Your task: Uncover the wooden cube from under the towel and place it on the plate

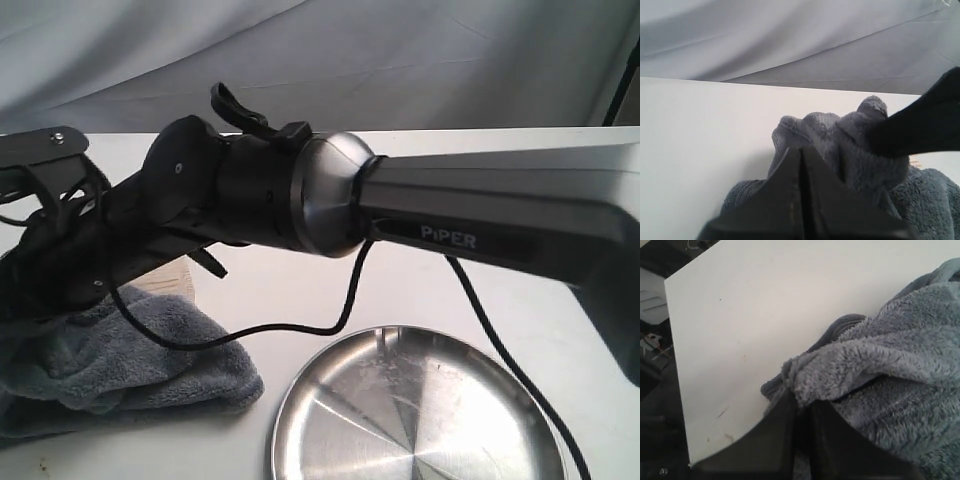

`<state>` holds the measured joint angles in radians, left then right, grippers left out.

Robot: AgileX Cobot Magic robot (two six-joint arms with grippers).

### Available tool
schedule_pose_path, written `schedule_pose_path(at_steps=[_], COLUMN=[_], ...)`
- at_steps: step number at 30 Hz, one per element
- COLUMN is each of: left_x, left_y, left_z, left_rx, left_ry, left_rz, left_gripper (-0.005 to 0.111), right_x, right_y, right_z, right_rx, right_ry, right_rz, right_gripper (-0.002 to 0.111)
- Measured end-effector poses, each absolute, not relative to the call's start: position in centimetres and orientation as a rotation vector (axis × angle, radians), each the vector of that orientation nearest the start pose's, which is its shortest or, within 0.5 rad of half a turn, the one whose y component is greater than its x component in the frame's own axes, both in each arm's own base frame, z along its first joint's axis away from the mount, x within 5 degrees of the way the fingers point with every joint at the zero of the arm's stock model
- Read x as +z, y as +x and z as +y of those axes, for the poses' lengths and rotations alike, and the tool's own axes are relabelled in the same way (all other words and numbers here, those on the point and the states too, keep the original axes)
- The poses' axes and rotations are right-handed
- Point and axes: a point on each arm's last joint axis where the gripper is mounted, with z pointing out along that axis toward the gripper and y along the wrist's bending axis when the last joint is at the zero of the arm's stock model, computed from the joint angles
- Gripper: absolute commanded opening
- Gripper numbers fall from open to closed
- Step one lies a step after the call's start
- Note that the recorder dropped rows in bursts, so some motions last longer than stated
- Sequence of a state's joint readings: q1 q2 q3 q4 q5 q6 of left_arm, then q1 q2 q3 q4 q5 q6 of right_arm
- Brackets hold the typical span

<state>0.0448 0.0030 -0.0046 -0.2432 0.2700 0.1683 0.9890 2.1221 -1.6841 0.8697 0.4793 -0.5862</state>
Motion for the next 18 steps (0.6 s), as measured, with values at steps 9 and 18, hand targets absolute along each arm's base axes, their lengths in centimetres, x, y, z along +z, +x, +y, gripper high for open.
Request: schedule_pose_path(at_steps=[9, 18], left_x=[19.1, 19.1], left_y=[5.5, 5.5], left_z=[-0.3, -0.3], left_rx=[-0.072, -0.072], left_ry=[-0.05, -0.05], left_rz=[1.744, 1.744], left_gripper=[0.0, 0.0], right_x=[21.4, 17.0], right_y=[22.6, 21.6], right_z=[43.1, 43.1], right_rx=[1.041, 1.066], right_ry=[-1.295, -1.508], right_rz=[2.153, 2.261], right_gripper=[0.0, 0.0])
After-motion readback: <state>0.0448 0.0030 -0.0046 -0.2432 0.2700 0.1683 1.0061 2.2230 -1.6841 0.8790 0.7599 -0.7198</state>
